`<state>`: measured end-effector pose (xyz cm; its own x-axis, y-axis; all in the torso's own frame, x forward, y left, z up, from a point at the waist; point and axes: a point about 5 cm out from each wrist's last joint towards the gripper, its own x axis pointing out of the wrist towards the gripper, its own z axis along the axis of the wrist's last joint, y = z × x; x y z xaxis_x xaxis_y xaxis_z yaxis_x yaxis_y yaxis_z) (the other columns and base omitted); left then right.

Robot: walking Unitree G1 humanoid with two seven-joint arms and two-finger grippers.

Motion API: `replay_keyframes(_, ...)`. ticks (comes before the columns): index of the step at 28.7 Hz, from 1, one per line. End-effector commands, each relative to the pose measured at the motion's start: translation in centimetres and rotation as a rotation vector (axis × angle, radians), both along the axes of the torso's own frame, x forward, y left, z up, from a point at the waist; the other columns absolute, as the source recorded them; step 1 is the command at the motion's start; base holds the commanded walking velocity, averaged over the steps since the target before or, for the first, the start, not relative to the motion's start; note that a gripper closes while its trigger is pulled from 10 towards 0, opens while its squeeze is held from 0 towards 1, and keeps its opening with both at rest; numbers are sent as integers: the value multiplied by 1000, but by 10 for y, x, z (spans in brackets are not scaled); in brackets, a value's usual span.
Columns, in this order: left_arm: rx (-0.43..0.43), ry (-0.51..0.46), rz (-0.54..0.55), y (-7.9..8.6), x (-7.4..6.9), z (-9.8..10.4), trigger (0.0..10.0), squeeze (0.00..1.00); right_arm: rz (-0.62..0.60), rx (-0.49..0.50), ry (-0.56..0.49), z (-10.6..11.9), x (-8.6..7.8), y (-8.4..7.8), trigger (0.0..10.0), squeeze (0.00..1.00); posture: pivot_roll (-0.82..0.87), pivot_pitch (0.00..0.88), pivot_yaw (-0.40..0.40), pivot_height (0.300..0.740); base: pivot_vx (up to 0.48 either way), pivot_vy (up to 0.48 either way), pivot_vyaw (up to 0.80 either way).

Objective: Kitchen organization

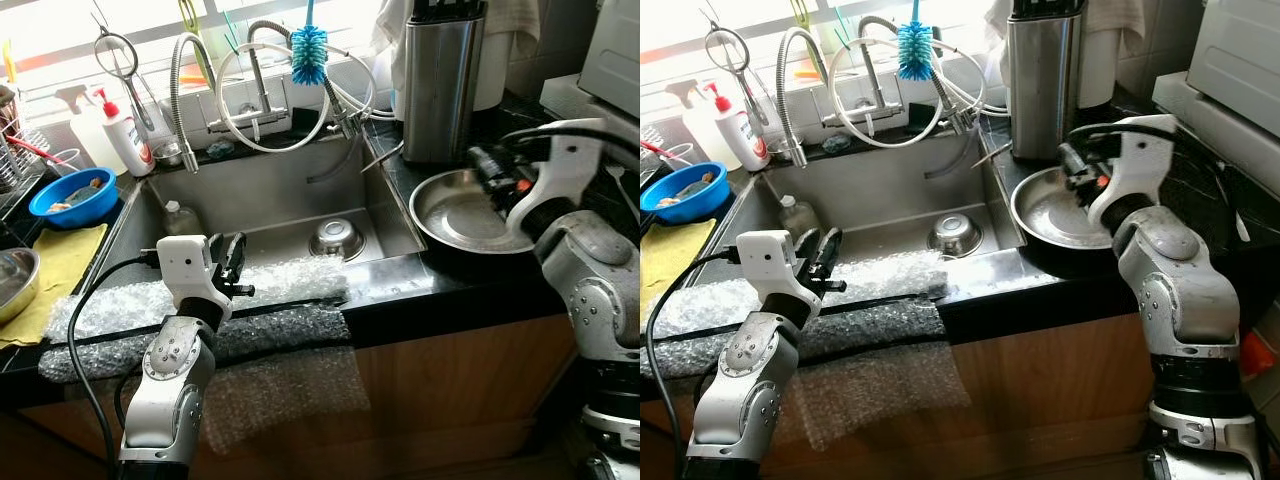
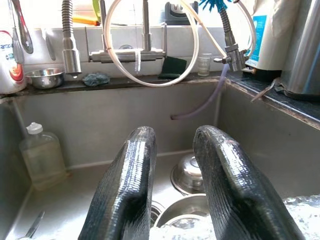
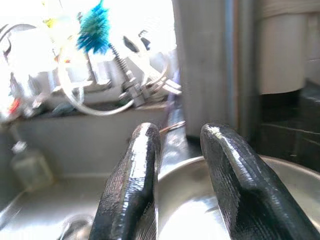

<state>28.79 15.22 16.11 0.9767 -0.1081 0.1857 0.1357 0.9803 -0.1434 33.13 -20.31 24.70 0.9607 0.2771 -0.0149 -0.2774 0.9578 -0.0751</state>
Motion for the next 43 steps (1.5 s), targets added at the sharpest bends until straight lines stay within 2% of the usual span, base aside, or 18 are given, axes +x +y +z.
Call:
replay_keyframes(1, 12, 9, 11, 5, 1, -1, 10000, 0, 82, -46, 0, 4, -3, 13, 10000, 0, -106, 0, 176, 740, 0, 0, 0)
replay_keyframes(4, 11, 16, 1, 4, 1, -2, 10000, 0, 135, -92, 83, -11, -6, 19, 10000, 0, -107, 0, 179, 740, 0, 0, 0)
replay_keyframes(8, 12, 18, -4, 4, 1, -2, 10000, 0, 168, -98, 119, -18, -8, 26, 10000, 0, -104, 0, 178, 740, 0, 0, 0)
replay_keyframes(20, 8, 31, -21, 2, 1, -4, 10000, 0, 113, -115, 187, -26, -7, 25, 10000, 0, -105, 0, 180, 740, 0, 0, 0)
replay_keyframes(21, 7, 32, -23, 2, 1, -4, 10000, 0, 112, -109, 185, -26, -7, 26, 10000, 1000, -105, 0, 180, 740, 0, 0, 0)
replay_keyframes(31, 5, 34, -31, 1, 0, -5, 10000, 0, 93, -78, 175, -20, -4, 27, 10000, 1000, -110, 0, 179, 740, 0, 0, 0)
replay_keyframes(32, 5, 35, -35, -1, 0, -6, 10000, 0, 90, -78, 181, -21, -5, 28, 10000, 278, -112, 0, 179, 740, 0, 0, 0)
replay_keyframes(33, 4, 36, -38, -1, 0, -6, 10000, 0, 86, -77, 186, -22, -5, 29, 10000, 278, -112, 0, 179, 740, 0, 0, 0)
replay_keyframes(34, 3, 36, -40, -2, 0, -6, 10000, 0, 80, -78, 192, -23, -5, 29, 10000, 0, -112, 0, 178, 740, 0, 0, 0)
replay_keyframes(43, 2, 37, -50, -4, 0, -6, 10000, 0, 92, -94, 237, -33, -7, 33, 10000, 0, -112, 0, 175, 740, 0, 0, 0)
